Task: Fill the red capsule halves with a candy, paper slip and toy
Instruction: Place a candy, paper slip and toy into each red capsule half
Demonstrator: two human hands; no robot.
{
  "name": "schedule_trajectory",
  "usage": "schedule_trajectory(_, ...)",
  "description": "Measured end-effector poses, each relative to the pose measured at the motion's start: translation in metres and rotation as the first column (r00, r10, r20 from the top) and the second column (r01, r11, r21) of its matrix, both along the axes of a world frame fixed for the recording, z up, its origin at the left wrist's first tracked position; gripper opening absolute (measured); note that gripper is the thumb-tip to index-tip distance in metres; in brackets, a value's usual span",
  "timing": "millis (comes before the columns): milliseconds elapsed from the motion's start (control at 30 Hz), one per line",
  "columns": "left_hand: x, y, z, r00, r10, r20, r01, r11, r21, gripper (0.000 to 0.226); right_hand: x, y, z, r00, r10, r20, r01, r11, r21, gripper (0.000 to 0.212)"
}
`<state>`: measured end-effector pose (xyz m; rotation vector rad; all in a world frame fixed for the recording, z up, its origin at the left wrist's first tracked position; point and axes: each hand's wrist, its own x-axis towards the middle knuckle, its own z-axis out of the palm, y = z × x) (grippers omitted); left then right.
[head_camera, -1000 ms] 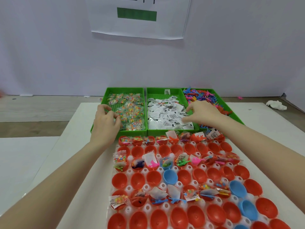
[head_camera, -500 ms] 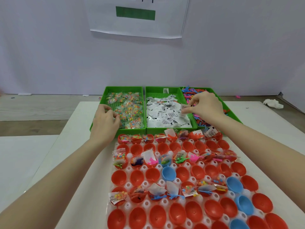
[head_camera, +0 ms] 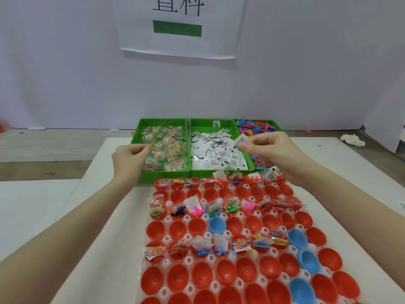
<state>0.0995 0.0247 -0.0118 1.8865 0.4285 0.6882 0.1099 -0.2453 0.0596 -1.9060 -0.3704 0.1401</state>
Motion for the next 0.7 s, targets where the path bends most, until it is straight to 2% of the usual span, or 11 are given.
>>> schedule_trajectory(67,-0.017,-0.015,0.014,0.997,-0.072,0.039,0.077,0.985,-0.152,0.016,-0.024,-0.004,0.009,0.995,0.076,0.068,-0.078,0.997,0.019,0.009)
schedule_trajectory(133,-0.041,-0.039,0.028,0.975,-0.211,0.066,0.221,0.947,-0.235,0.005,-0.044,-0.007,0.014,0.984,0.142,0.108,-0.141,0.99,-0.01,0.019)
schedule_trajectory(233,-0.082,-0.075,0.044,0.884,-0.454,0.113,0.462,0.81,-0.362,0.015,-0.068,-0.012,0.016,0.974,0.195,0.114,-0.19,0.98,-0.053,0.029)
schedule_trajectory(300,-0.104,-0.093,0.052,0.828,-0.547,0.122,0.547,0.739,-0.394,0.015,-0.081,-0.014,0.016,0.973,0.201,0.112,-0.197,0.979,-0.046,0.029)
schedule_trajectory(433,-0.131,-0.114,0.06,0.757,-0.648,0.085,0.625,0.679,-0.384,0.013,-0.098,-0.017,0.014,0.968,0.227,0.104,-0.219,0.973,-0.077,0.034)
schedule_trajectory(533,-0.137,-0.118,0.063,0.737,-0.676,0.02,0.641,0.688,-0.341,0.017,-0.108,-0.02,0.014,0.967,0.222,0.123,-0.206,0.97,-0.13,0.034)
schedule_trajectory(700,-0.143,-0.121,0.065,0.686,-0.726,0.051,0.667,0.599,-0.442,0.023,-0.119,-0.023,0.016,0.964,0.214,0.155,-0.19,0.969,-0.16,0.023)
